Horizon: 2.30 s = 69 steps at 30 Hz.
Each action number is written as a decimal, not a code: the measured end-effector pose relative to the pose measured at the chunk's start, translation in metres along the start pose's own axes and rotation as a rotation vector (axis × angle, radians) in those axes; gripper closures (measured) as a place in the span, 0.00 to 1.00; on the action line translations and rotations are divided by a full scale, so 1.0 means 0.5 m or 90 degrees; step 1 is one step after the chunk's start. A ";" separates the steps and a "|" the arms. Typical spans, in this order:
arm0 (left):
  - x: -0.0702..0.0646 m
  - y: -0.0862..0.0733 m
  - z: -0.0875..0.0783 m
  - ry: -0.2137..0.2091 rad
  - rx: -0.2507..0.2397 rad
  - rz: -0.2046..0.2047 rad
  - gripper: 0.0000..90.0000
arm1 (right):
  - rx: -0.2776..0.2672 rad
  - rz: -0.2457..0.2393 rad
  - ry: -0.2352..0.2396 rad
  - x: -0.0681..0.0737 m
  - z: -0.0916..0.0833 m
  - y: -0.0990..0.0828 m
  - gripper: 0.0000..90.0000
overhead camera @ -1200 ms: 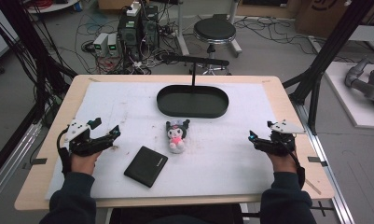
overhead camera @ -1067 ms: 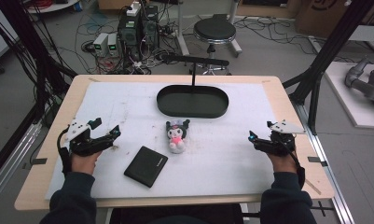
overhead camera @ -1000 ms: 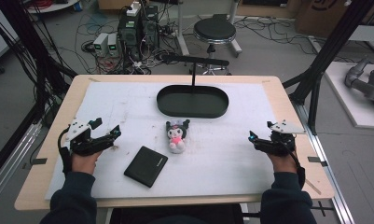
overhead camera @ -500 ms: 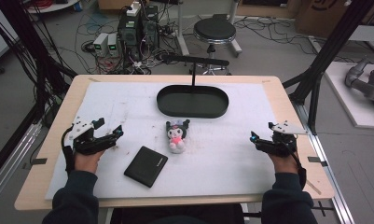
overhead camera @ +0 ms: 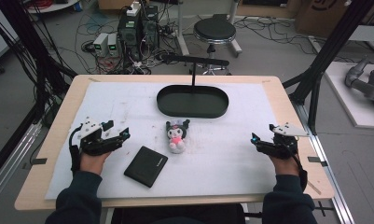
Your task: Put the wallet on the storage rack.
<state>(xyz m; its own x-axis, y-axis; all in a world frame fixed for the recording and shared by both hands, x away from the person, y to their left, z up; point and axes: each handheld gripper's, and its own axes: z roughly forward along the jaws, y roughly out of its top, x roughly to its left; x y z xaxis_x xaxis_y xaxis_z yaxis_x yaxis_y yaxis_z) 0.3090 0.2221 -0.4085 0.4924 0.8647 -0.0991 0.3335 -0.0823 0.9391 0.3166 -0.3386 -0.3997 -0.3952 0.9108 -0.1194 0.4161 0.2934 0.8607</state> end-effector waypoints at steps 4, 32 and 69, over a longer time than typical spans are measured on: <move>-0.022 -0.008 -0.002 -0.045 0.056 -0.007 0.40 | -0.008 0.001 -0.002 0.002 -0.008 0.001 0.26; -0.006 -0.017 0.023 -0.204 0.137 -0.114 0.95 | 0.006 -0.013 0.005 0.010 -0.004 -0.001 0.27; -0.012 0.114 0.076 -0.022 0.161 0.039 0.95 | 0.008 -0.012 0.009 0.011 0.000 0.001 0.27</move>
<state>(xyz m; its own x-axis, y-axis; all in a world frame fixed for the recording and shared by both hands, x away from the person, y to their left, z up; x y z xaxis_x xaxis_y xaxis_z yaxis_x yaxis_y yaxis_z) 0.3557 0.1934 -0.3672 0.5442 0.8369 -0.0594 0.4905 -0.2599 0.8318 0.3146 -0.3335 -0.4000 -0.4145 0.9010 -0.1282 0.4187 0.3139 0.8521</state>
